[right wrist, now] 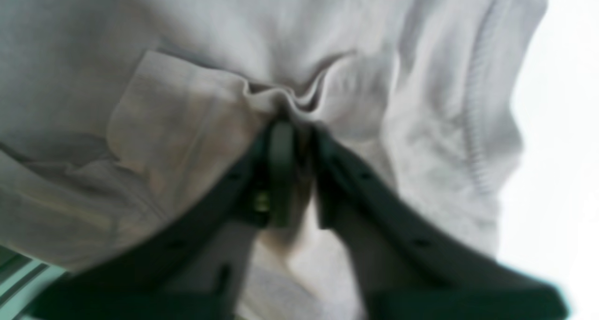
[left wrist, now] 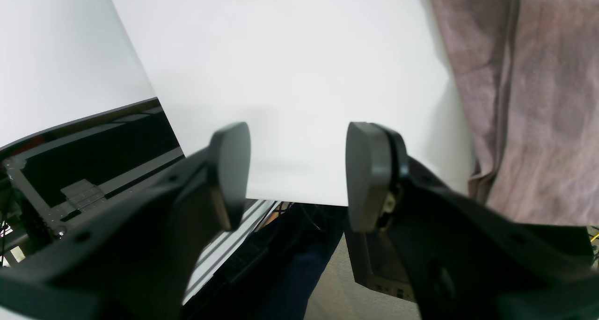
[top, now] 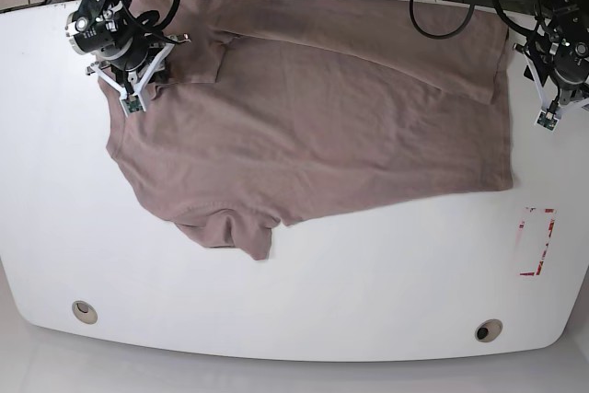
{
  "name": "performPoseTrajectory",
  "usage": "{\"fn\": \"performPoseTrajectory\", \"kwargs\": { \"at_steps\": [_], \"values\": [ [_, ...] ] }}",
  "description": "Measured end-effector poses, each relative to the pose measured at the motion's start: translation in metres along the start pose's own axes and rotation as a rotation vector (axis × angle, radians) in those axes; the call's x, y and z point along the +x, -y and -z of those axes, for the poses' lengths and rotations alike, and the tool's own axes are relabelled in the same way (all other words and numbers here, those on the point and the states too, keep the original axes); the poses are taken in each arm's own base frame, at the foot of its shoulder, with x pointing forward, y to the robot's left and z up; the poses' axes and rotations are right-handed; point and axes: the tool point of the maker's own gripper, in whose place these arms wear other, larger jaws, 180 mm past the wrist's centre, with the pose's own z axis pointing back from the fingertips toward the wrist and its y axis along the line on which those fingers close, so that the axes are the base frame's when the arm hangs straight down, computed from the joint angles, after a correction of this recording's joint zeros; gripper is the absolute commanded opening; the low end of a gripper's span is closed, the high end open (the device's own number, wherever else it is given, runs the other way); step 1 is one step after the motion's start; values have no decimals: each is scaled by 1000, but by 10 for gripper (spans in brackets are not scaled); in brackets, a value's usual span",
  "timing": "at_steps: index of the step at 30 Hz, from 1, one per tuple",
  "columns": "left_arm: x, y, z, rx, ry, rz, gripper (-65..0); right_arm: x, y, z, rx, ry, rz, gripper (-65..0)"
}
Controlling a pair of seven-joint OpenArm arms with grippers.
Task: Layout the t-shirt on the table in an organized manner, then fold the t-shirt properly
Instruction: 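Pinch the shirt near the pocket with the right gripper and tug it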
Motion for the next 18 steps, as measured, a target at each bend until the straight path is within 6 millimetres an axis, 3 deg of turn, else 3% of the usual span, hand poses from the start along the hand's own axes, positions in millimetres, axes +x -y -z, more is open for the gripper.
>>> {"fn": "performPoseTrajectory", "kwargs": {
  "at_steps": [7, 12, 18],
  "values": [
    [0, 0, 0, -1, 0, 1, -344, 1, 1, 0, -1, 2, 1, -539],
    [0, 0, 0, -1, 1, 1, -344, 0, 0, 6, 12, -4, 14, -650],
    [0, 0, 0, -1, 0, 1, -344, -6, -2, 17, 38, -29, 39, -650]
  ]
}}
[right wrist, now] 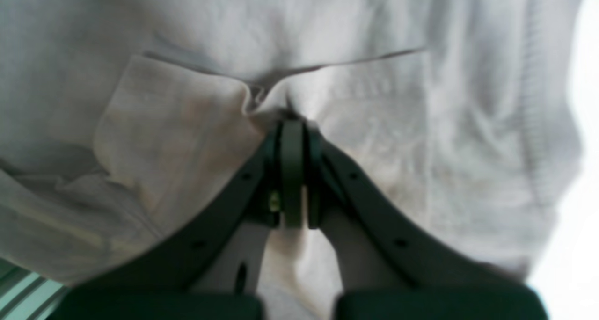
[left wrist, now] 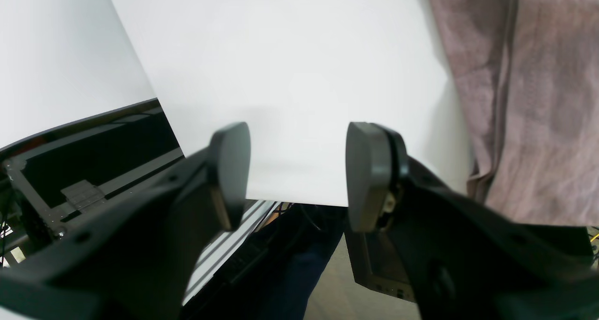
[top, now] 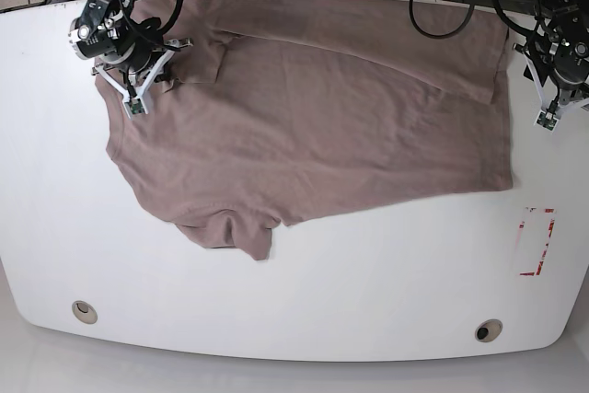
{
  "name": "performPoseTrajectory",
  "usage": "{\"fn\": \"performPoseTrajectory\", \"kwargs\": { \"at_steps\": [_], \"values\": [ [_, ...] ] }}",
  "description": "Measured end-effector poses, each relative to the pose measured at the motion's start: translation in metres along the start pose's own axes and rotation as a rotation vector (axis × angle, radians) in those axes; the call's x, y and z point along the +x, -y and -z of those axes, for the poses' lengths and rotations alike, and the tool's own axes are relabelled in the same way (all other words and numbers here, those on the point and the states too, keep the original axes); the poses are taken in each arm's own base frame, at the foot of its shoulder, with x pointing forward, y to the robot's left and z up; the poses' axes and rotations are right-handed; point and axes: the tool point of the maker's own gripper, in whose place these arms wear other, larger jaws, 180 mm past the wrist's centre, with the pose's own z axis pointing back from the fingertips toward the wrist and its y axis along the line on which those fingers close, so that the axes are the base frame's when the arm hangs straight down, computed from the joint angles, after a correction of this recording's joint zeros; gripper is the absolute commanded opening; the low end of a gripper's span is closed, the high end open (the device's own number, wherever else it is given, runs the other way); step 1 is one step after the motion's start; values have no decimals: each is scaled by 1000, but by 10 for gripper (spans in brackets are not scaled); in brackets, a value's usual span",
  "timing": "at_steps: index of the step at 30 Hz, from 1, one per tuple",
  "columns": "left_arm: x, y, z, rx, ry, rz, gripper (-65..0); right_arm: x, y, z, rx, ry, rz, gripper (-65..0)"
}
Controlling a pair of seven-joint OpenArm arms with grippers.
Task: Layout the t-shirt on the table in an organized manner, then fold the t-shirt properly
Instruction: 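Pinch the shirt near the pocket with the right gripper and tug it, then release the shirt and raise both grippers to the shoulder edge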
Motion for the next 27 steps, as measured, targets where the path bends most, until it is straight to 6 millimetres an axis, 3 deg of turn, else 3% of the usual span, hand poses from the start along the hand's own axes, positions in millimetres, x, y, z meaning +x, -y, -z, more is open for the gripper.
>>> {"fn": "performPoseTrajectory", "kwargs": {
  "at_steps": [5, 11, 17, 27],
  "values": [
    [0, 0, 0, 0, 0, 0, -344, 2, 0, -3, -8, 6, -7, -650],
    [-1, 0, 1, -3, -2, -1, -344, 21, 3, -20, -50, 65, -46, -650],
    [-4, 2, 4, -13, -15, -3, -344, 24, 5, -21, -55, 68, -51, -650],
    [6, 13, 5, -37, 10, 27, -344, 49, 13, -24, -75, 121, -67, -650]
  ]
}}
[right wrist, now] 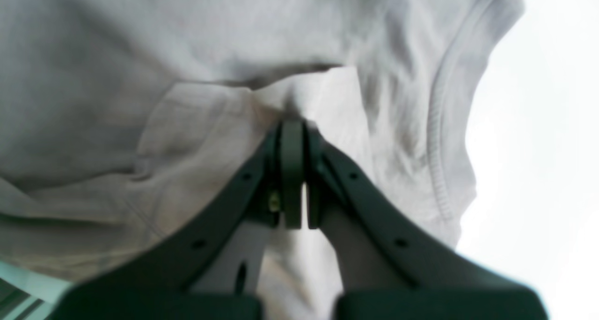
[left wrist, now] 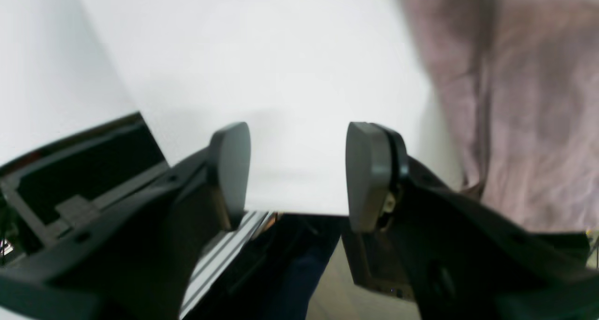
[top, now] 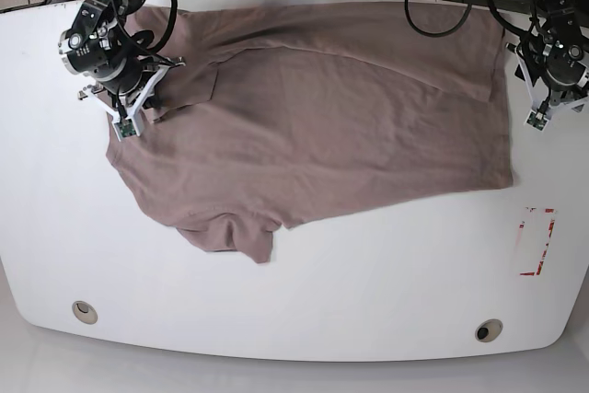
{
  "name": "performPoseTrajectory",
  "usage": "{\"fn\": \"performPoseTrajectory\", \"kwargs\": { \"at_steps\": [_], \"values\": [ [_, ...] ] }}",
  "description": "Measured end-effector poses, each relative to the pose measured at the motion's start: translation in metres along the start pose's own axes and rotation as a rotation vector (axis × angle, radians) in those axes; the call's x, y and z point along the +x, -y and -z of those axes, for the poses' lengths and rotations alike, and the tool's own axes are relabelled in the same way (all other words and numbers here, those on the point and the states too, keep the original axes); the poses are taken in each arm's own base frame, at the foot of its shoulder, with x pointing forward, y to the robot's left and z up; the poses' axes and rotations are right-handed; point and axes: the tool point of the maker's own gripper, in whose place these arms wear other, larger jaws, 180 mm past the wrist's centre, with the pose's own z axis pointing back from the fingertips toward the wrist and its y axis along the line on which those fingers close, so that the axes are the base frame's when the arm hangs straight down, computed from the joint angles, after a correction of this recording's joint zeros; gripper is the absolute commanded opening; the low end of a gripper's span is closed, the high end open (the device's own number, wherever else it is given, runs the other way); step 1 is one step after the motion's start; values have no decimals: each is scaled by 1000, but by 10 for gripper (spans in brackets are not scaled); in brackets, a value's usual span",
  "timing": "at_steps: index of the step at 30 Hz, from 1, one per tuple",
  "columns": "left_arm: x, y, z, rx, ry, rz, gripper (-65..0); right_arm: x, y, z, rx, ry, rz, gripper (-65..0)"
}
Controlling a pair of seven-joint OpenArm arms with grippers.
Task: Layout the t-shirt on the table in an organized manner, then fold the t-shirt properly
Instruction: 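Release the shirt and raise both grippers to the shoulder edge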
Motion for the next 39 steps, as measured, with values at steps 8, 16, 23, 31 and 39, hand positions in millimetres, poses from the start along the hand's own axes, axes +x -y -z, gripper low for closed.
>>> {"fn": "performPoseTrajectory", "kwargs": {
  "at_steps": [8, 16, 23, 31, 39],
  "values": [
    [-2, -2, 0, 5, -8, 0, -344, 16, 3, 1, -5, 36, -3, -642],
    [-2, -2, 0, 5, -8, 1, -344, 21, 4, 8, 9, 38, 12, -563],
    [-1, 0, 0, 2, -7, 6, -344, 25, 8, 15, 16, 36, 21, -350],
    [1, 32, 3, -71, -1, 75, -344, 5, 25, -7, -51, 6, -44, -212],
    [-11, 81, 5, -175, -24, -1, -344, -65, 66, -37, -186, -106, 128, -274]
  ]
}}
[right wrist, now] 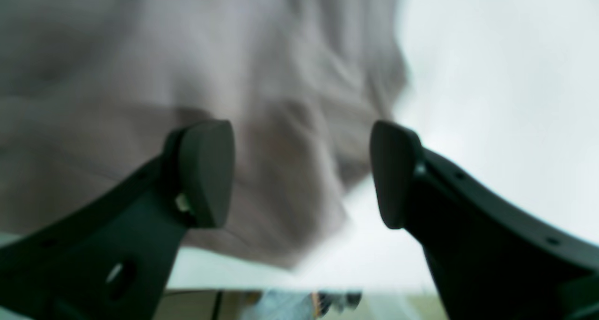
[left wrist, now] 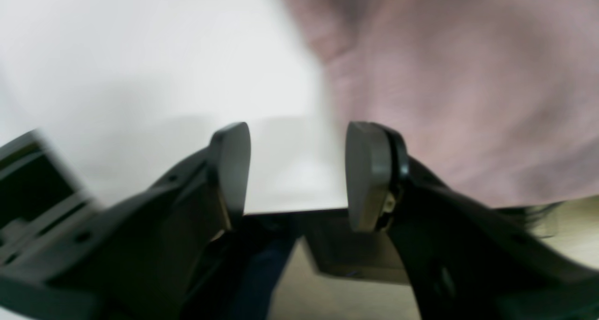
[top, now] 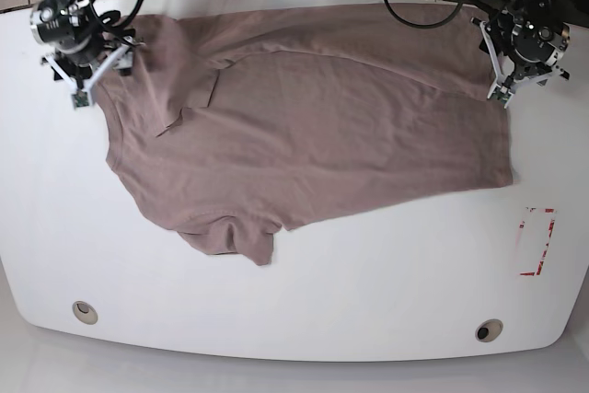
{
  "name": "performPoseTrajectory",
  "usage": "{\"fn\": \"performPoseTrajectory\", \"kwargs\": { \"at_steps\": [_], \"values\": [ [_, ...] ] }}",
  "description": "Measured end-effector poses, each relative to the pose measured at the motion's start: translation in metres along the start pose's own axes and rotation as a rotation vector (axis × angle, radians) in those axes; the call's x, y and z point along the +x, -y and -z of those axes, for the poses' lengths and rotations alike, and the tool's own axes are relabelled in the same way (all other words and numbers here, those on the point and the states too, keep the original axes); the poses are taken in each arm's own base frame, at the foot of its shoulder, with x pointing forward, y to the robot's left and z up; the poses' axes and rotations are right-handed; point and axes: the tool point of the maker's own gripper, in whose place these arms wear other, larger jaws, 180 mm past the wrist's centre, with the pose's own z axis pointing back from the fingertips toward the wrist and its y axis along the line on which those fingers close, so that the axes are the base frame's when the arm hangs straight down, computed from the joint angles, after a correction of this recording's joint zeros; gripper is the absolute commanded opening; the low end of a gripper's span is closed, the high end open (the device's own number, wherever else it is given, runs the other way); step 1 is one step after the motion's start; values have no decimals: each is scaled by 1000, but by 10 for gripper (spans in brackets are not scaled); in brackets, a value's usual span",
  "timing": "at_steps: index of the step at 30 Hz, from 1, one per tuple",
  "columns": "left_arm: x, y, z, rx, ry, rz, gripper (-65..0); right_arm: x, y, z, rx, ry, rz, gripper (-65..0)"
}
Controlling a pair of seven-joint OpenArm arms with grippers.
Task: Layout the t-shirt on the table in an organized manner, then fold the t-shirt properly
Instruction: 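Release the shirt and raise both grippers to the shoulder edge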
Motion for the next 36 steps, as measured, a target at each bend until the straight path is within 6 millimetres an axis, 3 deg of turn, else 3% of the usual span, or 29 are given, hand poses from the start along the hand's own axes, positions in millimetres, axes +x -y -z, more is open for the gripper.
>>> {"fn": "performPoseTrajectory", "kwargs": {
  "at_steps": [4, 13, 16, 22, 36],
  "values": [
    [-1, 18, 2, -42, 8, -41, -344, -23, 16, -4, -48, -47, 69, -357],
    [3, 21, 3, -45, 36, -60, -344, -39, -3, 21, 57, -78, 139, -520],
    [3, 19, 4, -42, 33, -57, -344, -51, -4, 29, 72, -113, 163, -534],
    [-7, 8, 10, -31, -3, -35, -344, -40, -3, 43, 95, -19, 208, -539],
    [-15, -9, 11, 0, -25, -2, -344, -47, 7, 42, 105, -13, 207, -541]
  ]
}}
